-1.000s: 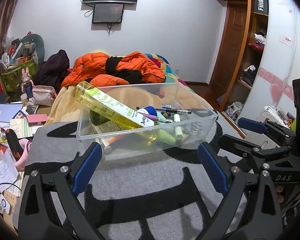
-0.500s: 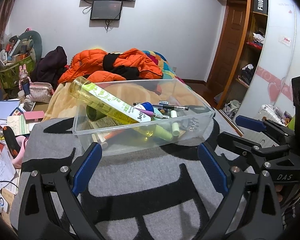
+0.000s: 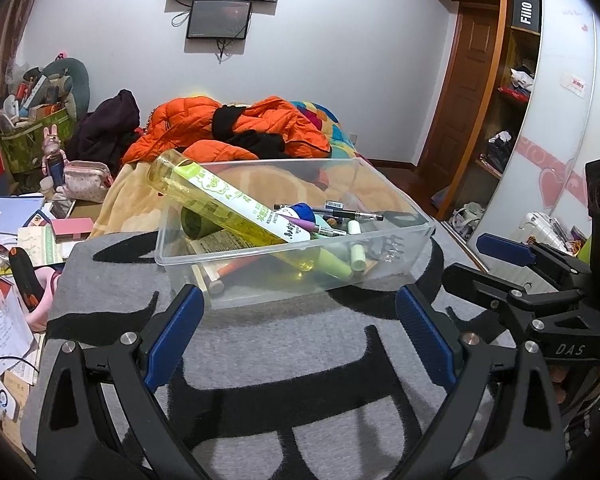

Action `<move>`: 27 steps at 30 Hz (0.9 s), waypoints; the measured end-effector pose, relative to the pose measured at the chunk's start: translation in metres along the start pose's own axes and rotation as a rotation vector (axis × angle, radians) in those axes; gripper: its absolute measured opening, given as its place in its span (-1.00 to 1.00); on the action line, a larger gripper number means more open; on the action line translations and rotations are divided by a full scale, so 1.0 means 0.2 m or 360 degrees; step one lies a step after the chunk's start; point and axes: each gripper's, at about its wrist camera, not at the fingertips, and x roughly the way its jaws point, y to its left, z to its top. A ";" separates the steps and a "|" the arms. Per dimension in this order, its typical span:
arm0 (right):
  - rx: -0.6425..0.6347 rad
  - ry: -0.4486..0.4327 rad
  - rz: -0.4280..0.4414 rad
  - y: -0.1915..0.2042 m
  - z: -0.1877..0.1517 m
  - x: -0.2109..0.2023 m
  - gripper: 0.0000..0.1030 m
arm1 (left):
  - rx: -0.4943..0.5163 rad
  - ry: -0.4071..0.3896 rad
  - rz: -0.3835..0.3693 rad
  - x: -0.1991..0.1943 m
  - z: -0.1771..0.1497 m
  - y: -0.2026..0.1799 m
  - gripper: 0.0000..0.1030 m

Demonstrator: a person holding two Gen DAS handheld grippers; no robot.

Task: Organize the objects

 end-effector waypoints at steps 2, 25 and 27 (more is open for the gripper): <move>0.0003 0.0001 -0.0001 -0.01 0.00 0.00 0.69 | -0.0001 0.0004 0.0002 0.00 0.00 0.00 0.90; 0.0021 0.0002 0.0006 -0.02 -0.01 0.00 0.69 | -0.0008 0.0011 0.0001 0.00 0.00 0.01 0.90; 0.0020 0.0001 0.0005 -0.02 -0.01 0.00 0.69 | -0.0014 0.0012 0.0000 0.00 0.00 0.01 0.90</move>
